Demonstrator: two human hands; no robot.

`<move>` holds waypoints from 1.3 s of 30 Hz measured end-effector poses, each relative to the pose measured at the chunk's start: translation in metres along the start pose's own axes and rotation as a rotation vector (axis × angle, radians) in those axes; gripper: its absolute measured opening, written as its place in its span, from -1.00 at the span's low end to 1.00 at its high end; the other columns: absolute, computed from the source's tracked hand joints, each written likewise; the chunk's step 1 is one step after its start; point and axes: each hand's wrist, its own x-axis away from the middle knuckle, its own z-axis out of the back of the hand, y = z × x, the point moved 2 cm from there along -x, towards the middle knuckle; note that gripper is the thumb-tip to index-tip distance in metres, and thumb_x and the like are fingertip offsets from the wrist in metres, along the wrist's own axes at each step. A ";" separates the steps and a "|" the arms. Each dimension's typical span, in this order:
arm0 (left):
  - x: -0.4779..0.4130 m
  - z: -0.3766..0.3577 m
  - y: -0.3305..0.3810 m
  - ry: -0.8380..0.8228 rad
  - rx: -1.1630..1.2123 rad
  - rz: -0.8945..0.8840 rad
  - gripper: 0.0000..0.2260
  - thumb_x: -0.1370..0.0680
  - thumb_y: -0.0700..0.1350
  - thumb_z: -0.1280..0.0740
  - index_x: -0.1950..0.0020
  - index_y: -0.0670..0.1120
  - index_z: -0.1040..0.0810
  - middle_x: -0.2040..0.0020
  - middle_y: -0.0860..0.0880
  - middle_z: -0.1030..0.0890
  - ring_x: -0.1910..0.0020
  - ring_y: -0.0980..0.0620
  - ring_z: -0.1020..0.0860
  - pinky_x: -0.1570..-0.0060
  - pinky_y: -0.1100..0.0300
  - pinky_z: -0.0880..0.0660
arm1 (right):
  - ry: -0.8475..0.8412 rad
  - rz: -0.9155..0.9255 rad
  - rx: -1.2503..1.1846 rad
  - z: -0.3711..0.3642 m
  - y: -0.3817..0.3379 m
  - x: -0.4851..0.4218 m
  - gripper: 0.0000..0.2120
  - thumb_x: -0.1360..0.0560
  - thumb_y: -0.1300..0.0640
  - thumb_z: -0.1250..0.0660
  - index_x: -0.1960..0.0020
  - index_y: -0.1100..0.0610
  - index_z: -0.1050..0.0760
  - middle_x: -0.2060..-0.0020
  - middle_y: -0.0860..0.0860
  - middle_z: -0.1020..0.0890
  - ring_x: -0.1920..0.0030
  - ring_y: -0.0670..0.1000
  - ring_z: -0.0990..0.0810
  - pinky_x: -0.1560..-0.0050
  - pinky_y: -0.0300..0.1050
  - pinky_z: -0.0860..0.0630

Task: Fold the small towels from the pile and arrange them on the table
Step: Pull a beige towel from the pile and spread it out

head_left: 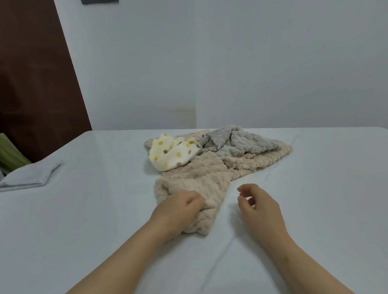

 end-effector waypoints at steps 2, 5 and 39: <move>-0.005 -0.003 0.001 -0.031 0.238 0.013 -0.67 -0.49 0.06 -0.08 0.35 0.11 -0.56 0.16 0.04 -0.63 0.04 0.00 -0.54 -0.09 0.03 -0.44 | 0.006 0.038 -0.026 -0.003 -0.004 -0.003 -0.85 -0.56 0.14 -0.17 -0.04 -0.04 -0.47 0.09 -0.17 -0.53 0.14 -0.23 -0.48 0.12 -0.26 -0.34; -0.012 -0.010 0.002 -0.072 0.343 -0.141 -0.70 -0.45 -0.03 -0.06 0.21 0.02 -0.60 0.15 0.11 -0.65 0.05 0.16 -0.55 -0.08 0.24 -0.45 | -0.019 0.049 -0.046 -0.008 -0.009 -0.012 -0.88 -0.57 0.08 -0.16 0.01 -0.08 -0.46 0.15 -0.22 -0.53 0.14 -0.22 -0.48 0.12 -0.27 -0.35; -0.034 0.007 -0.034 0.425 0.404 0.113 -0.79 -0.51 -0.25 -0.24 0.15 0.07 -0.33 0.25 0.06 -0.47 0.34 0.09 -0.41 0.31 0.33 -0.34 | 0.045 -0.003 -0.174 -0.025 -0.003 -0.034 -0.89 -0.47 0.22 -0.24 0.14 0.28 -0.45 0.19 0.14 -0.56 0.13 0.11 -0.52 0.11 0.01 -0.49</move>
